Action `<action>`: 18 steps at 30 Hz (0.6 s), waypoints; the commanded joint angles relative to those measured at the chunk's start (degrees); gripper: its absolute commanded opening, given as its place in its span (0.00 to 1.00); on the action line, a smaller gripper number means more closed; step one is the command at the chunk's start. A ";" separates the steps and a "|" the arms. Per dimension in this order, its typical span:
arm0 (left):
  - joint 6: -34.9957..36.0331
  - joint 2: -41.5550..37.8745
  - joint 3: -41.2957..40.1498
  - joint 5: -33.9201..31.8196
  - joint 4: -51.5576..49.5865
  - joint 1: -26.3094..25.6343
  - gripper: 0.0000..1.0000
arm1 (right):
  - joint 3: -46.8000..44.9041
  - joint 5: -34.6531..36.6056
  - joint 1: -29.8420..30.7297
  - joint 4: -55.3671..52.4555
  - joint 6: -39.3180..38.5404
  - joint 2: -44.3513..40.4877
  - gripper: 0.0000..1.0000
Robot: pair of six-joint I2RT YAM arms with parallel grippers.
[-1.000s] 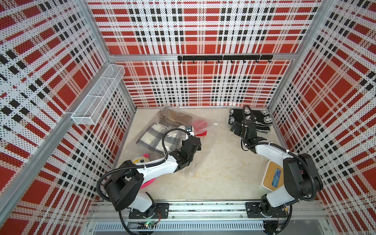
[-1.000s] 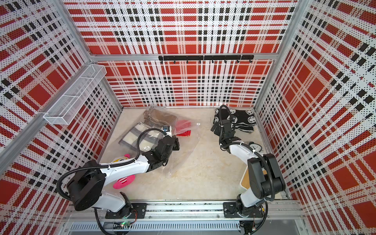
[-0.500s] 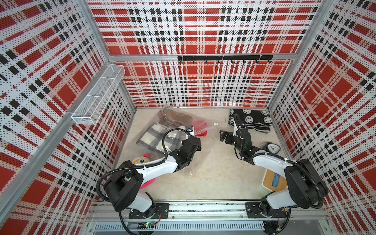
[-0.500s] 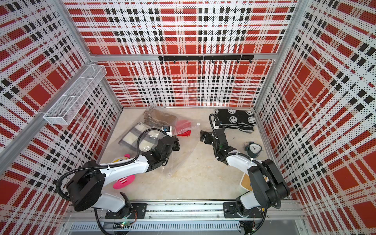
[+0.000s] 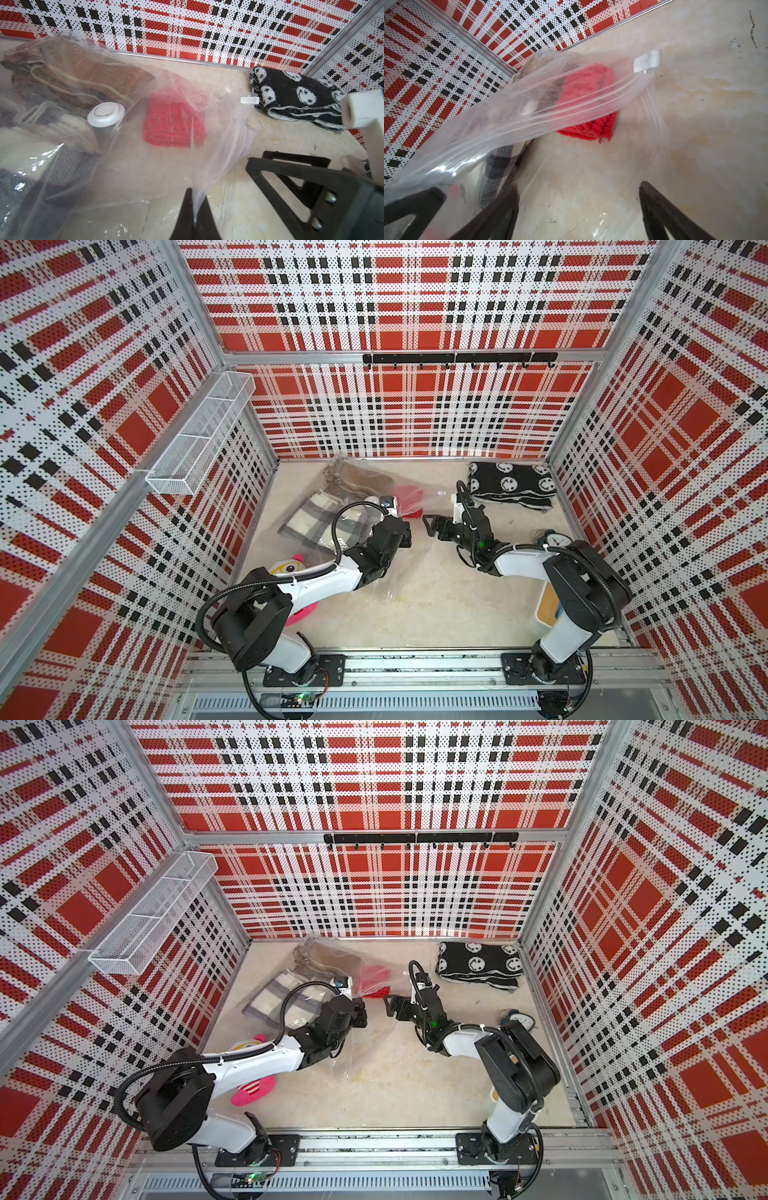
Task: Take the scarf out of the vacuum bag
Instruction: Take out the scarf from the vacuum bag.
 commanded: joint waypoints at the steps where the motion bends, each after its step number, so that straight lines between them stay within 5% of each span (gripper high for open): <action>1: -0.34 -2.37 2.00 1.21 -1.56 0.37 0.00 | 2.08 -0.24 0.69 4.10 1.51 2.87 0.91; 18: -0.53 -0.50 2.55 2.58 -1.14 0.37 0.00 | 16.29 6.11 0.97 8.74 8.62 20.98 0.83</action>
